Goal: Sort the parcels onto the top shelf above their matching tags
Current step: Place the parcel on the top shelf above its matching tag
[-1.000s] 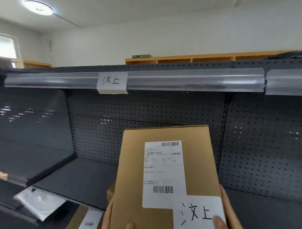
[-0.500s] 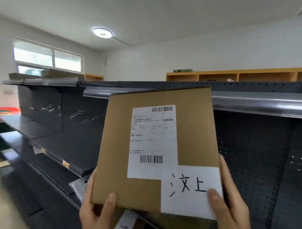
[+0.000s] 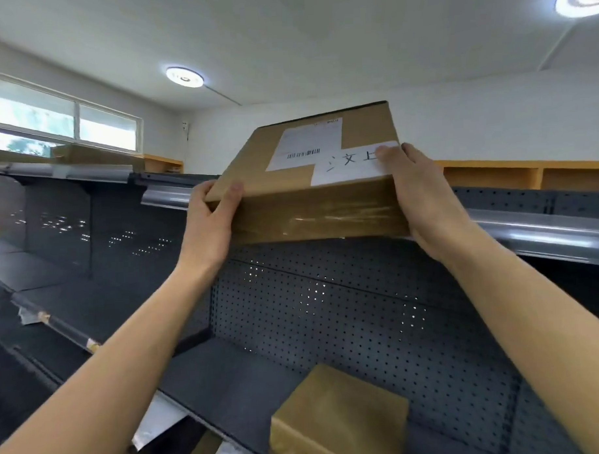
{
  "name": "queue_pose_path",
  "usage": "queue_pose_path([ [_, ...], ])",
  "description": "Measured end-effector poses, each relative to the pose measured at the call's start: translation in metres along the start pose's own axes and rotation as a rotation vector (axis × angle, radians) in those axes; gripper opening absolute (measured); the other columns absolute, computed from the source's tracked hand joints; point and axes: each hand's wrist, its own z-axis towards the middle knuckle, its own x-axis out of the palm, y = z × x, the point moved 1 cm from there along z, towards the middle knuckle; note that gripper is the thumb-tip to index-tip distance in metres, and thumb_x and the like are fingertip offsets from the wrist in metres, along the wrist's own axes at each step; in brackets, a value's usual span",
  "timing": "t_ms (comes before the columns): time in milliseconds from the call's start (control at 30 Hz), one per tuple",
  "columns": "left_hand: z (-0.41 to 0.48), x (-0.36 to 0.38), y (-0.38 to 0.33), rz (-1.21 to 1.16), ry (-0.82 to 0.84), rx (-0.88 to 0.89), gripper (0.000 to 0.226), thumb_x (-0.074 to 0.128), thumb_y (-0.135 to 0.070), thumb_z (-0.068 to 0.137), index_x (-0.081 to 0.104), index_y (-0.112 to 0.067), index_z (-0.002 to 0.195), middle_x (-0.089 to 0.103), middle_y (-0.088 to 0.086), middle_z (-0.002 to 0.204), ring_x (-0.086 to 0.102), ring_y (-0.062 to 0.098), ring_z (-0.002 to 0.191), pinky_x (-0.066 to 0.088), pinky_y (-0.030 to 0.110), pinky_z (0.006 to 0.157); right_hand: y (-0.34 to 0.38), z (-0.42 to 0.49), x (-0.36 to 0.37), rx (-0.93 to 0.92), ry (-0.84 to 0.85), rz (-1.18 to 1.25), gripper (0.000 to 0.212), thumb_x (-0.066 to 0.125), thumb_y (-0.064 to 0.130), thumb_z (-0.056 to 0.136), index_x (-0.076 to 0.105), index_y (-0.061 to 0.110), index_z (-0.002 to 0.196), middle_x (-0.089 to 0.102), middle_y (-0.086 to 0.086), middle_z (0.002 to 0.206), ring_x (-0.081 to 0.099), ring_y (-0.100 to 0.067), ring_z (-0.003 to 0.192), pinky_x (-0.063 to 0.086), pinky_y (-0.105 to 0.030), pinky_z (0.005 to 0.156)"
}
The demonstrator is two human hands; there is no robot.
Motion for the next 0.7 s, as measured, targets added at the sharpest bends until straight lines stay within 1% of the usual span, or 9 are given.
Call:
queue_pose_path([
  [33, 0.014, 0.007, -0.002, 0.018, 0.015, -0.009, 0.060, 0.048, -0.050, 0.097, 0.035, -0.016, 0.144, 0.048, -0.001, 0.124, 0.051, 0.011, 0.107, 0.045, 0.026, 0.083, 0.003, 0.011, -0.001, 0.026, 0.012, 0.009, 0.052, 0.045, 0.052, 0.096, 0.048, 0.026, 0.141, 0.061, 0.002, 0.123, 0.058, -0.023, 0.118, 0.050, -0.046, 0.101],
  [67, 0.027, 0.014, -0.004, 0.038, 0.031, -0.026, 0.061, 0.047, -0.052, 0.097, 0.034, -0.015, 0.144, 0.048, -0.001, 0.123, 0.051, 0.010, 0.104, 0.044, 0.027, 0.082, 0.005, 0.022, -0.003, 0.047, 0.019, 0.024, 0.052, 0.046, 0.052, 0.094, 0.050, 0.025, 0.137, 0.063, -0.003, 0.122, 0.060, -0.026, 0.115, 0.049, -0.051, 0.103],
  [200, 0.074, 0.043, -0.005, 0.053, 0.085, -0.099, 0.063, 0.049, -0.057, 0.093, 0.041, -0.014, 0.138, 0.054, 0.005, 0.123, 0.055, 0.017, 0.102, 0.047, 0.041, 0.093, 0.009, 0.063, -0.013, 0.139, 0.000, 0.056, 0.050, 0.057, 0.049, 0.090, 0.054, 0.018, 0.130, 0.067, -0.014, 0.122, 0.067, -0.031, 0.111, 0.055, -0.054, 0.099],
  [300, 0.099, 0.063, -0.002, 0.049, 0.090, -0.153, 0.057, 0.049, -0.054, 0.094, 0.048, -0.010, 0.131, 0.057, 0.005, 0.116, 0.056, 0.018, 0.096, 0.045, 0.036, 0.089, 0.003, 0.088, -0.011, 0.223, 0.002, 0.100, 0.054, 0.066, 0.045, 0.081, 0.057, 0.013, 0.125, 0.068, -0.012, 0.109, 0.072, -0.032, 0.106, 0.059, -0.058, 0.090],
  [400, 0.117, 0.074, 0.008, 0.083, 0.103, -0.203, 0.069, 0.052, -0.060, 0.088, 0.046, -0.010, 0.135, 0.058, 0.006, 0.119, 0.056, 0.024, 0.106, 0.044, 0.038, 0.094, -0.012, 0.108, -0.008, 0.294, 0.024, 0.081, 0.024, 0.062, 0.041, 0.086, 0.058, 0.018, 0.095, 0.064, -0.007, 0.089, 0.069, -0.027, 0.086, 0.061, -0.045, 0.085],
  [433, 0.123, 0.077, 0.012, 0.097, 0.102, -0.209, 0.074, 0.052, -0.063, 0.085, 0.046, -0.011, 0.137, 0.059, 0.006, 0.121, 0.057, 0.025, 0.109, 0.044, 0.040, 0.096, -0.016, 0.112, -0.007, 0.320, 0.024, 0.071, 0.022, 0.060, 0.040, 0.088, 0.057, 0.019, 0.088, 0.062, -0.006, 0.084, 0.067, -0.026, 0.083, 0.060, -0.042, 0.086],
  [500, 0.132, 0.081, 0.016, 0.118, 0.102, -0.221, 0.079, 0.052, -0.065, 0.082, 0.046, -0.012, 0.139, 0.059, 0.006, 0.123, 0.056, 0.026, 0.110, 0.045, 0.039, 0.096, -0.024, 0.122, -0.006, 0.349, 0.006, 0.063, 0.023, 0.057, 0.041, 0.090, 0.055, 0.019, 0.084, 0.062, -0.005, 0.081, 0.066, -0.025, 0.081, 0.058, -0.043, 0.091],
  [633, 0.146, 0.092, 0.021, 0.152, 0.158, -0.247, 0.088, 0.052, -0.071, 0.075, 0.045, -0.011, 0.139, 0.058, 0.009, 0.129, 0.056, 0.029, 0.113, 0.044, 0.042, 0.100, -0.033, 0.133, -0.008, 0.403, -0.025, 0.018, 0.024, 0.054, 0.043, 0.091, 0.055, 0.019, 0.085, 0.063, -0.006, 0.083, 0.066, -0.025, 0.080, 0.059, -0.038, 0.085],
  [700, 0.148, 0.099, 0.024, 0.182, 0.188, -0.260, 0.089, 0.052, -0.069, 0.079, 0.039, -0.009, 0.143, 0.055, 0.012, 0.133, 0.054, 0.031, 0.117, 0.042, 0.045, 0.103, -0.039, 0.136, -0.011, 0.429, -0.037, -0.015, 0.025, 0.052, 0.042, 0.093, 0.055, 0.019, 0.084, 0.063, -0.006, 0.083, 0.066, -0.025, 0.079, 0.059, -0.038, 0.083],
])
